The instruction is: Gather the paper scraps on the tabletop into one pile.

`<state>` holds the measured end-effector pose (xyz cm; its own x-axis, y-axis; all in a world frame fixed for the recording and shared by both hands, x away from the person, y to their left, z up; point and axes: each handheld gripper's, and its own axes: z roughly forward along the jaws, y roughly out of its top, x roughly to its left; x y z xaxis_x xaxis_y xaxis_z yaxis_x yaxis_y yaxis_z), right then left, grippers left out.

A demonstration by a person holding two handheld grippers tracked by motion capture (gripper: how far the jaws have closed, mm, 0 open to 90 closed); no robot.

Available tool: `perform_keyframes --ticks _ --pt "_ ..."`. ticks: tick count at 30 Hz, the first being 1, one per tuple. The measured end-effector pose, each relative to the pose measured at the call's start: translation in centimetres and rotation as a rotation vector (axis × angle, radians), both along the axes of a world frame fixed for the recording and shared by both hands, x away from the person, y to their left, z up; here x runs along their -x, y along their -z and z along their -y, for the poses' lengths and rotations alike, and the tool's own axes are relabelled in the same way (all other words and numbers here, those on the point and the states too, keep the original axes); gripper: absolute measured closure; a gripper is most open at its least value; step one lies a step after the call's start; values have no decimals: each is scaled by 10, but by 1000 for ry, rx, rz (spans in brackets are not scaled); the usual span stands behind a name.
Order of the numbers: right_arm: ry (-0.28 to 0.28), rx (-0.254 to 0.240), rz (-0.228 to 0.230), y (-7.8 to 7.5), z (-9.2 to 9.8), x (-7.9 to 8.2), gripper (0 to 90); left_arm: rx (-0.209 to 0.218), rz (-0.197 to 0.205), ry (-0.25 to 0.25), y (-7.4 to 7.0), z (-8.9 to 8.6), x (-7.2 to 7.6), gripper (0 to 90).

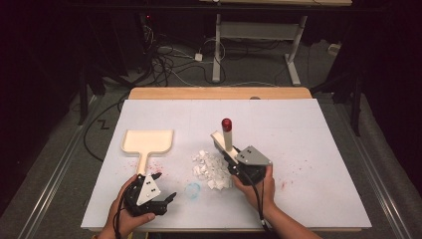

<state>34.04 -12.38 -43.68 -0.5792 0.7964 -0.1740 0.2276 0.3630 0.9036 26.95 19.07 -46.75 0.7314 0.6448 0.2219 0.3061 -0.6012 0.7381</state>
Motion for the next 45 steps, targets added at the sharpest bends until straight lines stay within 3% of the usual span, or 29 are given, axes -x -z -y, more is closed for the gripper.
perform_keyframes --ticks 3,8,12,16,21,23,26,29,30,32,35,38,39,40,45 --pt "18 -17 -16 -7 17 -4 680 -7 4 0 0 1 0 222" --pt "34 -69 0 -22 49 -11 679 -7 6 -1 -1 0 0 222" --pt "75 -60 11 -26 69 -20 679 -6 5 0 0 1 0 222" --pt "129 -24 -1 -17 78 -34 680 -6 5 -2 0 0 0 222" --pt "153 36 -53 2 71 -42 679 -7 6 -3 0 0 0 222" --pt "124 34 -89 9 63 -39 679 -7 10 -1 -1 -1 1 222" --pt "81 61 -92 12 45 -27 678 -5 14 -2 -2 -2 1 222" --pt "16 7 -111 12 29 -11 679 -5 20 0 -3 -2 3 222" --pt "-10 14 -121 11 21 -7 679 -6 22 1 -3 -1 3 222" --pt "-43 43 -109 11 8 1 679 -5 23 3 -3 -1 3 222" --pt "-72 43 -104 12 -5 6 679 -4 20 1 -3 -2 3 222" --pt "-83 7 -62 7 -8 10 679 1 19 -1 -2 -2 2 222" --pt "-88 37 -62 5 -9 10 679 0 18 -3 -2 -2 2 222" --pt "-81 51 -50 3 -9 10 680 -4 16 -2 -2 -2 2 222" --pt "-53 29 -41 -6 11 4 679 -5 20 -4 -3 -2 3 222"
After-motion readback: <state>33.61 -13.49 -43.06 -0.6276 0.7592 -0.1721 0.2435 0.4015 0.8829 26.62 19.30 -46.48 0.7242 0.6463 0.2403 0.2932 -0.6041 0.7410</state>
